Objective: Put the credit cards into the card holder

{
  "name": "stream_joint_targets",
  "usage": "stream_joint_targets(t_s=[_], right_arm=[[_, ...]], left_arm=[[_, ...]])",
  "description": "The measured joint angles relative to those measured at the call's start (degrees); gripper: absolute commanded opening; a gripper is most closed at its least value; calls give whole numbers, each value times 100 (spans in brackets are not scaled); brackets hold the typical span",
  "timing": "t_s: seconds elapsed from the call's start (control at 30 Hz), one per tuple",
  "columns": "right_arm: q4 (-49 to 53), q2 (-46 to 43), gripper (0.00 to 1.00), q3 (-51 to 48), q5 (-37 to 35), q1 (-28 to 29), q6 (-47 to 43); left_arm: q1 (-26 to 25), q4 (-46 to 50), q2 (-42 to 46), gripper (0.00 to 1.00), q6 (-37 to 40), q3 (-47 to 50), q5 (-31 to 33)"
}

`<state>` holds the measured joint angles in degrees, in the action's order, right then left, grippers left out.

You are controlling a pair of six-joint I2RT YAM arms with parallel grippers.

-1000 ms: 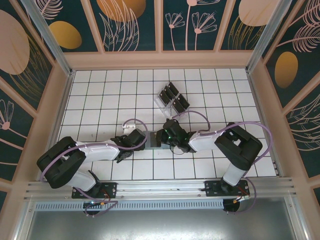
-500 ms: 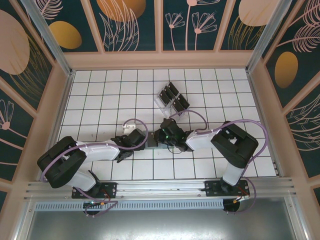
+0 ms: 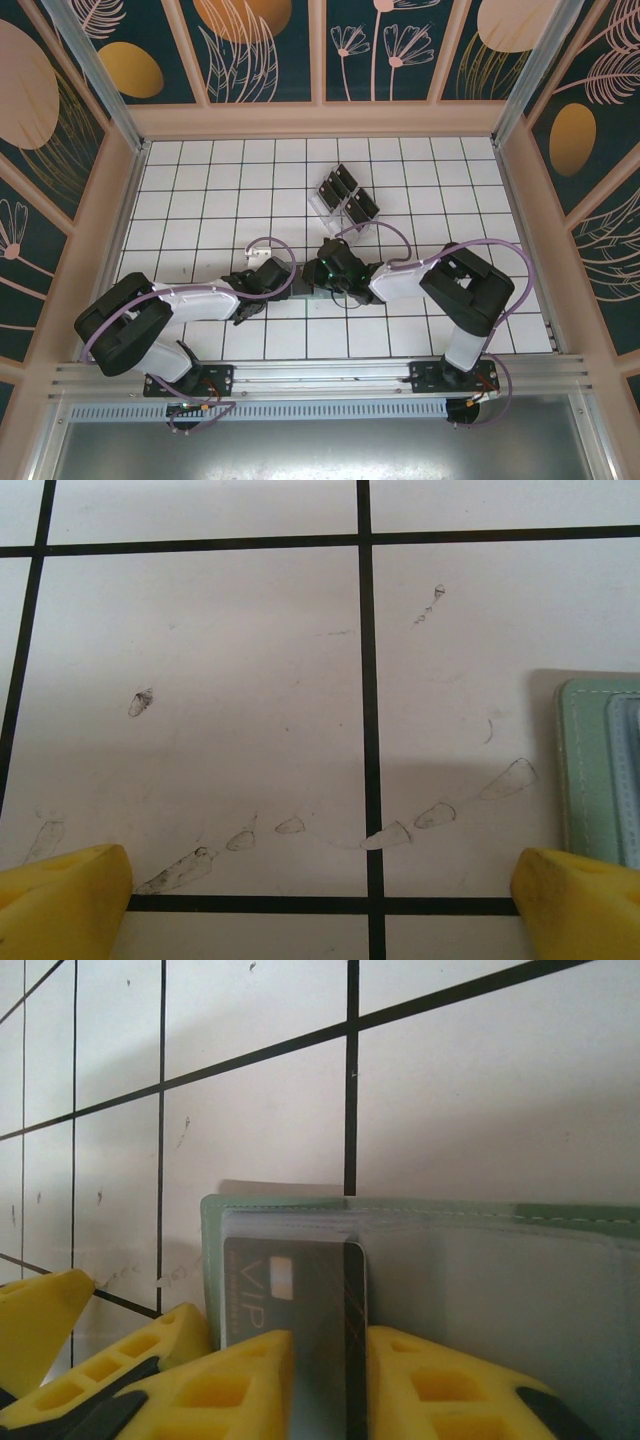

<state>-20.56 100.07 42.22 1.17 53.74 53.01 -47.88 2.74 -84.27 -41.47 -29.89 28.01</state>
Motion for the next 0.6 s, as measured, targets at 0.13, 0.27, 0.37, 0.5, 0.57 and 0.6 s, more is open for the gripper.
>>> stream_joint_targets(t_s=[0.13, 0.27, 0.37, 0.5, 0.57, 0.6], right_arm=[[31, -31, 42, 59, 39, 11, -15], [247, -199, 45, 94, 42, 17, -79], [452, -411, 46, 127, 39, 15, -166], [599, -741, 46, 136, 17, 15, -243], [654, -852, 45, 138, 0, 15, -306], [680, -890, 45, 138, -7, 15, -321]], left_arm=[[22, 2, 13, 99, 0, 0, -31], [26, 44, 70, 98, 0, 0, -61], [26, 125, 188, 98, 2, 0, -76], [26, 251, 446, 99, 0, -24, -63], [26, 313, 535, 99, 0, -66, -48], [26, 341, 570, 99, 0, -87, -44]])
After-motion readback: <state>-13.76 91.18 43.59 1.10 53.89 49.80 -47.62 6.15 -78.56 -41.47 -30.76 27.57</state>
